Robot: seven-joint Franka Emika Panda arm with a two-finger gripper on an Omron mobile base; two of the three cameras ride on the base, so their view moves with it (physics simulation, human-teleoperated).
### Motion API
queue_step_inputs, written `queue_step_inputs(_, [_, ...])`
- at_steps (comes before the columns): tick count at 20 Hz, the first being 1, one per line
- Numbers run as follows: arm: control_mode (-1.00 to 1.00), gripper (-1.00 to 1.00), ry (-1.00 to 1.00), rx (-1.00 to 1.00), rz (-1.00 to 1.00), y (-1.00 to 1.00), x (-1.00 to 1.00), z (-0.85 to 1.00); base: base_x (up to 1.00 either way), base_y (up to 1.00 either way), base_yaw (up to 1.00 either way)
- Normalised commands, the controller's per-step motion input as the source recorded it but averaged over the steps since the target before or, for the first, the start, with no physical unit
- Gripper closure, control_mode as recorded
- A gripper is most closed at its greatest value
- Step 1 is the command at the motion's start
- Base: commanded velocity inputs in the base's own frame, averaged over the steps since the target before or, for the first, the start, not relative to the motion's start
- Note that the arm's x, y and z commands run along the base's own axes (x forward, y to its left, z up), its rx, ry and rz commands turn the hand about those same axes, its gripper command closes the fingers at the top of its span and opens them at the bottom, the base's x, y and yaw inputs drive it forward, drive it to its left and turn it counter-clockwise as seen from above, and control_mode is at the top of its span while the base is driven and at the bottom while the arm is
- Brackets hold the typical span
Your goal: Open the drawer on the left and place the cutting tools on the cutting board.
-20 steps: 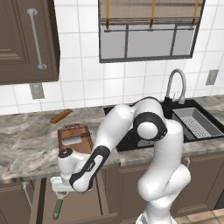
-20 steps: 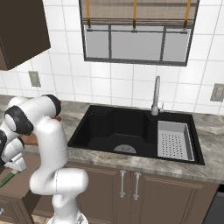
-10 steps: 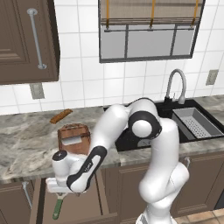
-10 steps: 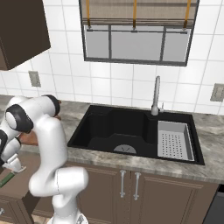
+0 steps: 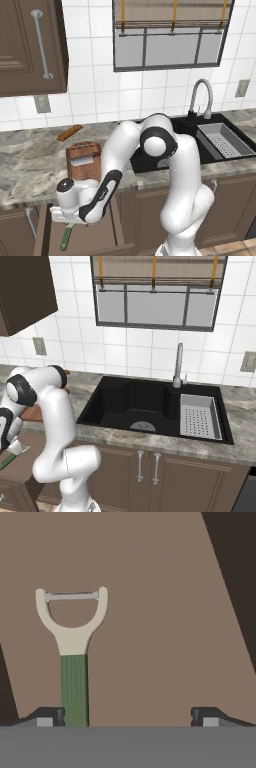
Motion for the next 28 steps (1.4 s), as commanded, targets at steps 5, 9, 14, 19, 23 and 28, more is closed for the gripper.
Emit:
queue_step_inputs(5, [-1.0,-1.0,-0.06,0.0,-0.01,0.09,0.0,-0.11,0.0,0.0,0.0])
queue_step_inputs(9, [-1.0,-1.0,0.0,0.0,0.0,0.05,0.0,0.0,0.0,0.0,0.0])
queue_step_inputs(14, [-1.0,-1.0,0.0,0.0,0.0,0.03,0.0,0.0,0.0,0.0,0.0])
queue_step_inputs(19, [-1.0,-1.0,0.0,0.0,-0.01,0.02,0.0,0.0,0.0,0.0,0.0])
queue_step_inputs(23, [-1.0,-1.0,0.0,0.0,-0.01,0.06,0.0,0.0,0.0,0.0,0.0])
queue_step_inputs(28, [-1.0,-1.0,0.0,0.0,-0.01,0.09,0.0,0.0,0.0,0.0,0.0])
